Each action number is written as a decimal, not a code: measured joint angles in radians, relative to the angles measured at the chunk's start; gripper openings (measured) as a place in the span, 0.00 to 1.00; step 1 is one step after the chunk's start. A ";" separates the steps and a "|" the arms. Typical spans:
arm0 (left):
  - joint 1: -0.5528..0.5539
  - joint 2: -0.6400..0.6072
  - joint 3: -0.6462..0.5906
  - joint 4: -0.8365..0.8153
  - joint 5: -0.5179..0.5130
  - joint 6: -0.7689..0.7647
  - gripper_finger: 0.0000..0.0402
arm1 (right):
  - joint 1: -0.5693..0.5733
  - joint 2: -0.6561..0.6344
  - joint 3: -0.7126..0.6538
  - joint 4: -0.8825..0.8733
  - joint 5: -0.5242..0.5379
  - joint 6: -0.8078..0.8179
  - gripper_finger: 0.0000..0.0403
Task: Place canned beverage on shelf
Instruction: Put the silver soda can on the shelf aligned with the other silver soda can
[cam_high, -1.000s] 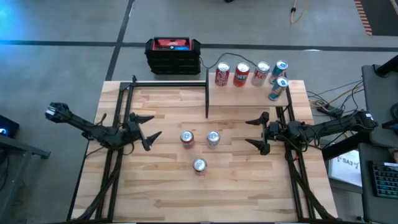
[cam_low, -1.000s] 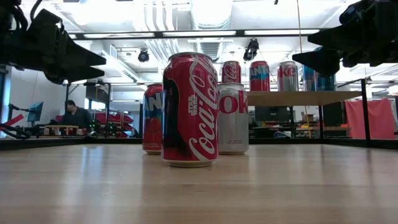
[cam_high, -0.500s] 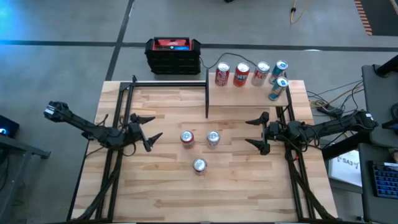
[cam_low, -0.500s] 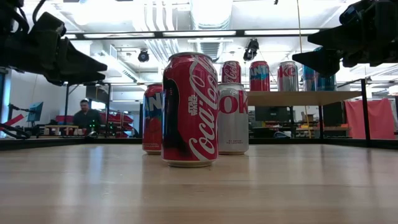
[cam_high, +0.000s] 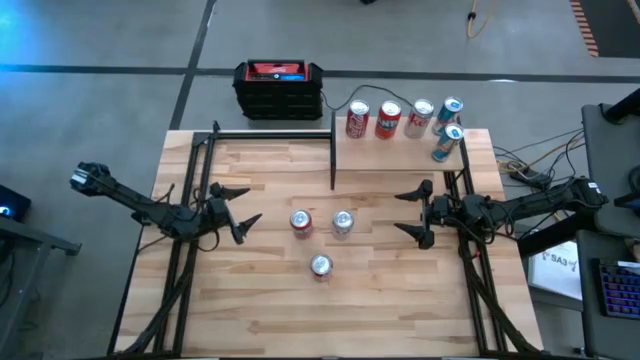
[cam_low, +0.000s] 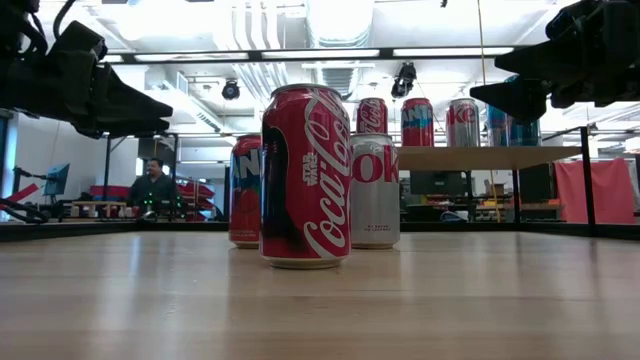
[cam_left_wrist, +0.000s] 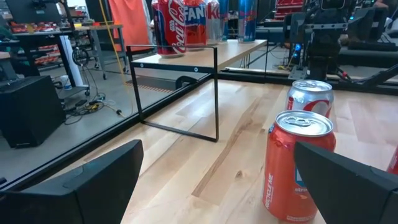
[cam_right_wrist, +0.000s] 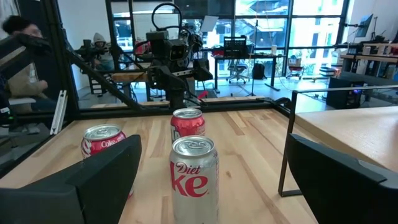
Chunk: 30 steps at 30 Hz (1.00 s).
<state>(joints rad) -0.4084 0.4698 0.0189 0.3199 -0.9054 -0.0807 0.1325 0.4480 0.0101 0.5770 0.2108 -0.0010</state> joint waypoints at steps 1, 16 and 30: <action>0.000 0.000 0.000 0.000 0.000 0.000 1.00 | 0.000 0.000 0.000 0.000 0.000 0.000 0.95; 0.000 0.000 0.000 0.000 0.000 0.000 1.00 | 0.000 0.000 0.000 0.013 0.000 0.000 0.95; 0.000 0.000 0.000 0.000 0.000 0.000 1.00 | -0.002 0.027 0.159 -0.206 -0.081 0.358 0.95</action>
<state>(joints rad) -0.4085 0.4698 0.0189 0.3199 -0.9054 -0.0807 0.1306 0.4746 0.1689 0.3706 0.1297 0.3572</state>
